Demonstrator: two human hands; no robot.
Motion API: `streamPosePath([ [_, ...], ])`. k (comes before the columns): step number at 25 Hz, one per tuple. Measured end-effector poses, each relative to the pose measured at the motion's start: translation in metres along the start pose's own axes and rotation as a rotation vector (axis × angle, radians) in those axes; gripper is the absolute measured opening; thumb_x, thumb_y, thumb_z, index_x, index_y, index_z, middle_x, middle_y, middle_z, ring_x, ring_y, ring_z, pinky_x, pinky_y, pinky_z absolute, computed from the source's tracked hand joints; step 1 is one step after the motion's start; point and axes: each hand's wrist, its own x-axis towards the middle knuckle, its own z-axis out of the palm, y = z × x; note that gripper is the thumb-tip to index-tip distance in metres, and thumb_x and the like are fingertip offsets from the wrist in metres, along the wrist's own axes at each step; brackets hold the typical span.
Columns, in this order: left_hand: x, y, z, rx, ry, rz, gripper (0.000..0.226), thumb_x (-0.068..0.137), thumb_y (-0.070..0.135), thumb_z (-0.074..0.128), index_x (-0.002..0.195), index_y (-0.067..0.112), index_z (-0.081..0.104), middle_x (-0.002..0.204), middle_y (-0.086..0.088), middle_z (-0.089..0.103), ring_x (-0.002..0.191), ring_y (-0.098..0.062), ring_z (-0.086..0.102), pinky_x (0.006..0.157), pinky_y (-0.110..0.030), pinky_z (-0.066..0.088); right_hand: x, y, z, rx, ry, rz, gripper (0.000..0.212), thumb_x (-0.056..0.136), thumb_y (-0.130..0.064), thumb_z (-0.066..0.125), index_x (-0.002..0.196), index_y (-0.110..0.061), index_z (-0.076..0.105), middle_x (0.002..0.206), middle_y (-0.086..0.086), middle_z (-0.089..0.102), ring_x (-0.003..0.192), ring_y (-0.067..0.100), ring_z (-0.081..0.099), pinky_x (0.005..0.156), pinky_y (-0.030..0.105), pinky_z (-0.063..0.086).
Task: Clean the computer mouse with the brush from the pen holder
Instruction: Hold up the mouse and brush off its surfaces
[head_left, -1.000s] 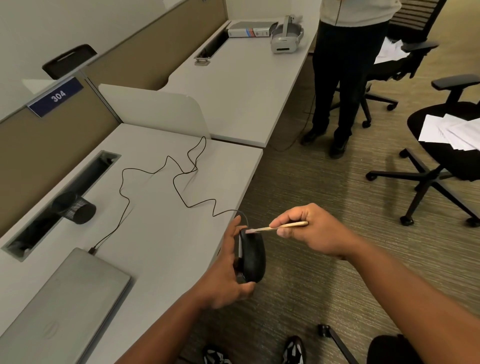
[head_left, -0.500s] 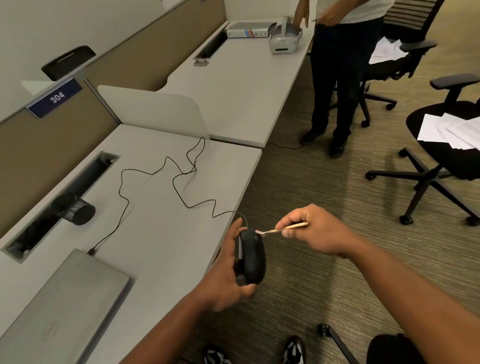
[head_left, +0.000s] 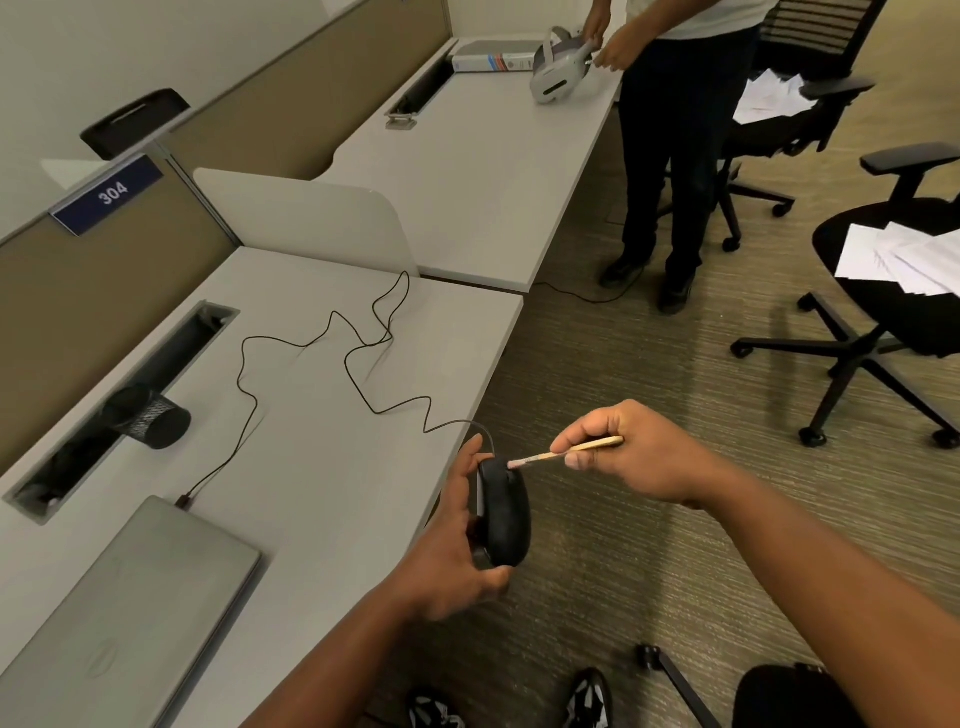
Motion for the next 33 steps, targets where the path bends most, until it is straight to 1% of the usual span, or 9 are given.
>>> streamPosePath([
  [2, 0.001, 0.000, 0.001, -0.006, 0.002, 0.001, 0.146, 0.076, 0.003, 0.093, 0.157, 0.074, -0.006, 0.166, 0.033, 0.018, 0.133, -0.024, 0.065, 0.091, -0.045, 0.067, 0.000, -0.003, 0.001, 0.060, -0.028, -0.039, 0.017, 0.094, -0.020, 0.078, 0.096, -0.037, 0.082, 0.081, -0.006, 0.075, 0.067, 0.000, 0.059, 0.064, 0.016, 0.047],
  [5, 0.002, -0.001, 0.001, -0.013, -0.005, -0.003, 0.147, 0.075, 0.004, 0.093, 0.157, 0.074, -0.008, 0.165, 0.033, 0.020, 0.133, -0.025, 0.065, 0.088, -0.043, 0.068, 0.001, -0.004, 0.001, -0.022, -0.057, -0.014, 0.018, 0.094, -0.020, 0.078, 0.095, -0.037, 0.082, 0.079, -0.015, 0.074, 0.069, -0.005, 0.062, 0.064, 0.012, 0.046],
  [9, 0.001, -0.002, 0.002, -0.021, -0.006, 0.006, 0.146, 0.075, 0.004, 0.093, 0.157, 0.073, -0.007, 0.166, 0.032, 0.022, 0.134, -0.026, 0.066, 0.091, -0.047, 0.067, -0.001, -0.004, -0.004, -0.087, -0.046, 0.039, 0.017, 0.094, -0.018, 0.077, 0.093, -0.035, 0.082, 0.078, -0.016, 0.075, 0.070, -0.004, 0.064, 0.070, 0.021, 0.050],
  [11, 0.000, -0.002, 0.002, -0.026, -0.007, 0.003, 0.146, 0.075, 0.004, 0.092, 0.157, 0.073, -0.006, 0.166, 0.031, 0.022, 0.134, -0.027, 0.065, 0.091, -0.047, 0.067, -0.003, -0.006, -0.005, -0.015, -0.022, 0.002, 0.018, 0.093, -0.017, 0.078, 0.093, -0.035, 0.082, 0.086, -0.006, 0.078, 0.073, 0.001, 0.064, 0.072, 0.023, 0.051],
  [14, 0.000, -0.001, 0.001, -0.024, -0.004, 0.002, 0.146, 0.074, 0.007, 0.094, 0.157, 0.073, -0.006, 0.159, 0.042, 0.022, 0.134, -0.027, 0.065, 0.090, -0.047, 0.067, -0.003, -0.009, -0.004, 0.079, -0.048, -0.034, 0.017, 0.093, -0.017, 0.079, 0.095, -0.033, 0.083, 0.091, 0.011, 0.077, 0.074, 0.011, 0.061, 0.070, 0.026, 0.050],
  [20, -0.002, 0.002, -0.001, 0.008, 0.004, 0.000, 0.148, 0.073, 0.007, 0.094, 0.157, 0.073, -0.008, 0.159, 0.043, 0.021, 0.134, -0.030, 0.064, 0.095, -0.048, 0.066, -0.005, -0.004, -0.008, -0.024, -0.038, 0.032, 0.022, 0.093, -0.017, 0.078, 0.093, -0.038, 0.082, 0.091, -0.002, 0.079, 0.085, 0.018, 0.070, 0.078, 0.035, 0.058],
  [23, -0.001, 0.001, -0.001, 0.009, 0.009, 0.007, 0.147, 0.073, 0.007, 0.094, 0.156, 0.074, -0.007, 0.162, 0.041, 0.019, 0.137, -0.030, 0.062, 0.097, -0.049, 0.065, -0.005, -0.004, -0.007, 0.047, -0.039, -0.005, 0.021, 0.094, -0.018, 0.077, 0.095, -0.038, 0.082, 0.086, -0.003, 0.078, 0.073, 0.007, 0.064, 0.069, 0.024, 0.053],
  [28, -0.002, 0.003, -0.001, 0.030, 0.019, -0.001, 0.147, 0.075, 0.008, 0.094, 0.156, 0.074, -0.009, 0.168, 0.029, 0.020, 0.137, -0.028, 0.062, 0.097, -0.047, 0.065, -0.007, -0.003, -0.007, 0.003, -0.035, 0.030, 0.021, 0.095, -0.017, 0.076, 0.093, -0.037, 0.082, 0.080, 0.001, 0.075, 0.066, 0.006, 0.057, 0.066, 0.030, 0.049],
  [33, -0.005, 0.005, 0.001, -0.008, 0.009, 0.008, 0.147, 0.076, 0.003, 0.093, 0.155, 0.075, -0.008, 0.159, 0.046, 0.020, 0.136, -0.025, 0.063, 0.094, -0.045, 0.066, -0.009, -0.007, -0.003, 0.068, -0.038, -0.031, 0.018, 0.094, -0.018, 0.077, 0.097, -0.035, 0.082, 0.086, 0.000, 0.078, 0.070, 0.004, 0.062, 0.066, 0.020, 0.051],
])
